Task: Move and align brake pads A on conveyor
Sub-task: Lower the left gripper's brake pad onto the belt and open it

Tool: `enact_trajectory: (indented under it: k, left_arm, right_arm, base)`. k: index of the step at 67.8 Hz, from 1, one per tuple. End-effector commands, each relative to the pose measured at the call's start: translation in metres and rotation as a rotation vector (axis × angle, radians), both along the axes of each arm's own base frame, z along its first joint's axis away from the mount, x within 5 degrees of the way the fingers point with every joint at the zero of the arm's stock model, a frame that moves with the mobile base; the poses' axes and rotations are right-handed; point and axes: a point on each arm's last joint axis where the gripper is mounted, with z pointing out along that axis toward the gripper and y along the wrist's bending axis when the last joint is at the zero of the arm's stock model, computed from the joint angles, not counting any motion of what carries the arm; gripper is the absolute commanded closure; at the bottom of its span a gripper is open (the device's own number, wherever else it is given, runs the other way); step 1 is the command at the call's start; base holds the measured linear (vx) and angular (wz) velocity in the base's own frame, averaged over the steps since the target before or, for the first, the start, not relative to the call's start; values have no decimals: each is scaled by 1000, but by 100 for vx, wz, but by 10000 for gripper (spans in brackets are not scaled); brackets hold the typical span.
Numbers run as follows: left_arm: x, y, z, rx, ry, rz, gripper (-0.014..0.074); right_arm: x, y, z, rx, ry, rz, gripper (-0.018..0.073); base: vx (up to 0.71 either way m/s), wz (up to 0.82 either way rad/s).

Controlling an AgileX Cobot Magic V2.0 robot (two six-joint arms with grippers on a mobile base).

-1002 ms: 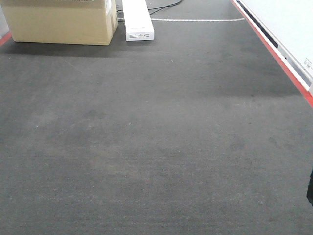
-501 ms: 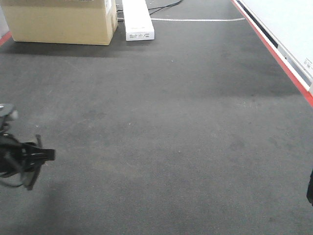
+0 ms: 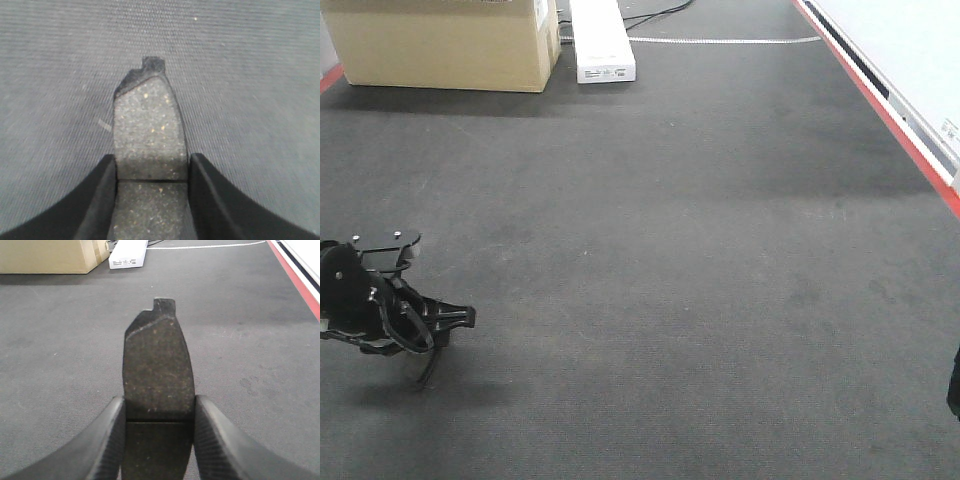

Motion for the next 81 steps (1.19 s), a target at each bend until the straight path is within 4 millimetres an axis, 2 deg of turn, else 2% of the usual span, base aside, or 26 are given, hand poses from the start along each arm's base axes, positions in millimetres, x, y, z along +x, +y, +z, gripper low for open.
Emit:
enact_trajectory:
  k: [1,19,29,42,56,68,81]
  left_arm:
    - [11,-2,20,-20,-89,11,484]
    - [12,-2,26,-19,-107,5,194]
    - [7,-1,41,-3,-138,-10,101]
    - [-10,3,79,22,-216,-33,92]
    - [-44,9,125,33,-359,-44,94]
    - [-87,14,147,22,-475,-42,94]
    - [-135,20,154,43,-575,-78,94]
  right_arm:
    - [2,-1,17,7,-115,-13,564]
    - [2,-1,17,7,-115,-13,564]
    - [2,-1,17,7,-115,-13,564]
    - [2,-1,17,7,-115,-13,564]
    - [2,-1,17,7,-115,-13,564]
    - [2,-1,17,7,-115,-13,564]
    - [2,-1,17,7,-115,-13,564]
  base:
    - [0,0]
    - [0,0]
    - [0,0]
    - [0,0]
    - [0,0]
    - [0,0]
    - [0,0]
